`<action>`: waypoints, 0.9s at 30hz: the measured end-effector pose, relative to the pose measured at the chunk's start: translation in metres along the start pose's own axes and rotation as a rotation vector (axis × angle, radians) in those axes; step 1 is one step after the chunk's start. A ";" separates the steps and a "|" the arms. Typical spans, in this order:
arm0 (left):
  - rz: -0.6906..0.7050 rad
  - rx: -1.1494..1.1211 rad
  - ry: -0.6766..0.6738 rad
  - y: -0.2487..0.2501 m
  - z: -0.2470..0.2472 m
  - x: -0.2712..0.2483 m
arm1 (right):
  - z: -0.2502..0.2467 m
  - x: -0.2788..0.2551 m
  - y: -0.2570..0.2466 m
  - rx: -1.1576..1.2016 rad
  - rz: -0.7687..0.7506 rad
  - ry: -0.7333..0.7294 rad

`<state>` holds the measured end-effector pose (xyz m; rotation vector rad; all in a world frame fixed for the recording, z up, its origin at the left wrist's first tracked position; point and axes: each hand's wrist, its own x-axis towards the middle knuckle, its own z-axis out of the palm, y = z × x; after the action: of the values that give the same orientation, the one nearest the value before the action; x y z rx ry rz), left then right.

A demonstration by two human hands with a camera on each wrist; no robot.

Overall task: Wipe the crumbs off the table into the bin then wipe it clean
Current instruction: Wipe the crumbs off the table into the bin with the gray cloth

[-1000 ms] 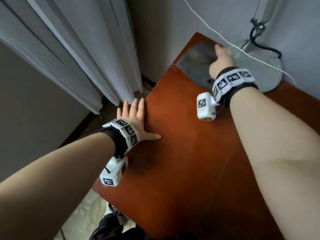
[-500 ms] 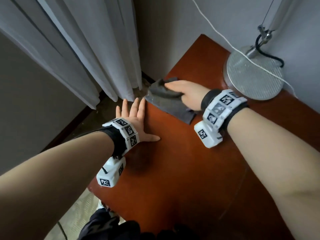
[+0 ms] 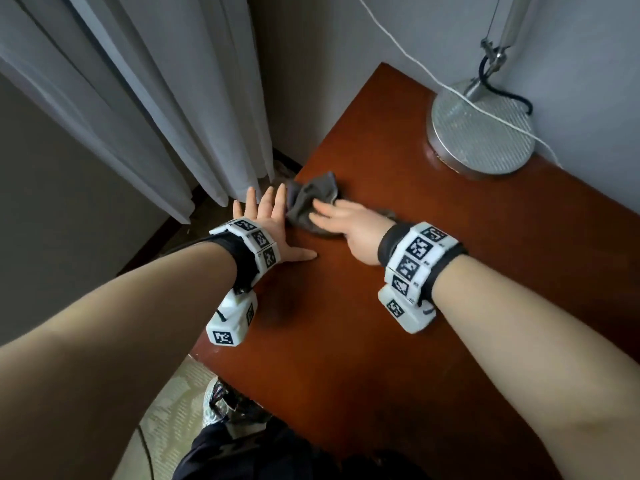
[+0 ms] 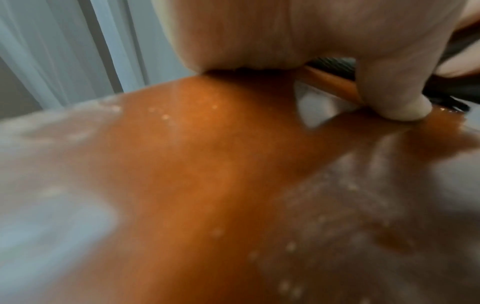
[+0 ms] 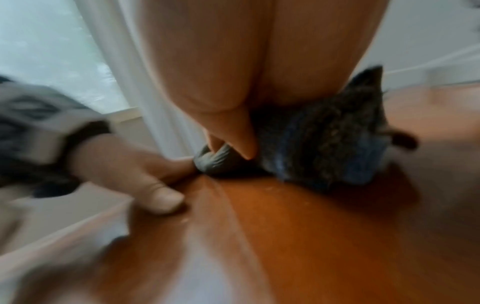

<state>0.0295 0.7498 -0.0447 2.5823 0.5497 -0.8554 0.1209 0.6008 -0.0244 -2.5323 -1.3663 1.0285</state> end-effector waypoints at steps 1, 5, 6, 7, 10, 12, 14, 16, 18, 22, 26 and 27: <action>0.017 -0.010 0.011 -0.005 0.002 -0.004 | 0.000 -0.009 -0.006 0.115 -0.040 -0.036; 0.094 -0.001 -0.041 -0.046 0.018 -0.037 | -0.035 -0.030 0.007 0.407 0.204 0.427; 0.102 0.009 -0.060 -0.056 0.022 -0.044 | -0.045 -0.030 0.021 0.331 0.292 0.515; 0.099 0.009 -0.074 -0.067 0.027 -0.053 | -0.049 -0.027 0.028 0.244 0.390 0.528; 0.080 -0.008 -0.090 -0.090 0.039 -0.071 | -0.032 -0.005 0.014 0.085 0.622 0.320; 0.097 -0.010 -0.116 -0.100 0.044 -0.077 | -0.007 0.007 -0.016 0.006 0.597 0.270; 0.123 0.012 -0.138 -0.112 0.048 -0.082 | 0.016 0.007 -0.052 -0.071 0.394 0.265; 0.130 0.057 -0.174 -0.126 0.050 -0.087 | 0.044 0.000 -0.089 -0.130 0.142 0.167; 0.124 0.127 -0.196 -0.142 0.052 -0.090 | 0.069 -0.015 -0.123 -0.086 -0.063 -0.019; 0.084 0.217 -0.204 -0.171 0.047 -0.097 | 0.059 -0.063 -0.147 0.391 -0.062 -0.165; 0.083 0.089 -0.137 -0.179 0.037 -0.102 | 0.016 -0.081 -0.123 0.552 0.238 0.290; 0.098 0.051 -0.121 -0.179 0.037 -0.103 | 0.009 -0.079 -0.111 0.532 0.315 0.424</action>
<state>-0.1484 0.8618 -0.0467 2.5582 0.3687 -0.9960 0.0069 0.6046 0.0509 -2.3878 -0.5109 0.7026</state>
